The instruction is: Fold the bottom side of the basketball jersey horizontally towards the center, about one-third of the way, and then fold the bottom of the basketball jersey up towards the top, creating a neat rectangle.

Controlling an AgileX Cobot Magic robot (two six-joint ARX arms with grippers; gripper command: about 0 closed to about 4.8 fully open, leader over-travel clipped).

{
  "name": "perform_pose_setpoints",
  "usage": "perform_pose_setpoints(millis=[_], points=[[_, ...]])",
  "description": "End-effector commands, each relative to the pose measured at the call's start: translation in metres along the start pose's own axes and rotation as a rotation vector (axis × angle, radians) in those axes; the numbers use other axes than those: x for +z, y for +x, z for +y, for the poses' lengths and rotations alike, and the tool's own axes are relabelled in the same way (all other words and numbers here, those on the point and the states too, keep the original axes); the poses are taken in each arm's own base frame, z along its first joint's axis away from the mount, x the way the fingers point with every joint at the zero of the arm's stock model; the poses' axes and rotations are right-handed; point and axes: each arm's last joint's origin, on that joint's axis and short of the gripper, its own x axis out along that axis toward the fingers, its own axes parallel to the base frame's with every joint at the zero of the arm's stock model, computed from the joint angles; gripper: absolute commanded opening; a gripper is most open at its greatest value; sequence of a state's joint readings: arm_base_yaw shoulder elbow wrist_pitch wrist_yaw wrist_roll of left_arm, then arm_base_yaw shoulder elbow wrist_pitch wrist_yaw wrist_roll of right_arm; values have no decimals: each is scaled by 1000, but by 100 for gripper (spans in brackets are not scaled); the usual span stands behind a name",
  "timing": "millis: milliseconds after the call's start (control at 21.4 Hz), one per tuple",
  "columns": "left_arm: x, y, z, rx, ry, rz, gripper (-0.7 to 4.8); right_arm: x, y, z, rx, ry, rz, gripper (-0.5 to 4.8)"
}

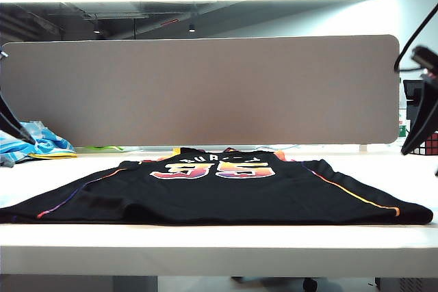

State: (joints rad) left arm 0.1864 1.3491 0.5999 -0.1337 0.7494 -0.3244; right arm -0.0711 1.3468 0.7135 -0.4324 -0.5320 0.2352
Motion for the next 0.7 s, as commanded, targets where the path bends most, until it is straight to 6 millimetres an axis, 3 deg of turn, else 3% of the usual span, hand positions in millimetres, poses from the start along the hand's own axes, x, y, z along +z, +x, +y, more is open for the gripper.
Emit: perform_pose_setpoints(millis=[47,233,466,700], points=[[3,-3,-2,88,41,20,189,1,9,-4,18,5,35,240],[8,-7,-7,206,107,67,251,0,15,-6,14,0,61,240],[13,-8,-12,226,105,81,257,1,16,-7,15,-7,55,240],[4,13,-8,224,91,194,281,0,16,-8,-28,-20,61,244]])
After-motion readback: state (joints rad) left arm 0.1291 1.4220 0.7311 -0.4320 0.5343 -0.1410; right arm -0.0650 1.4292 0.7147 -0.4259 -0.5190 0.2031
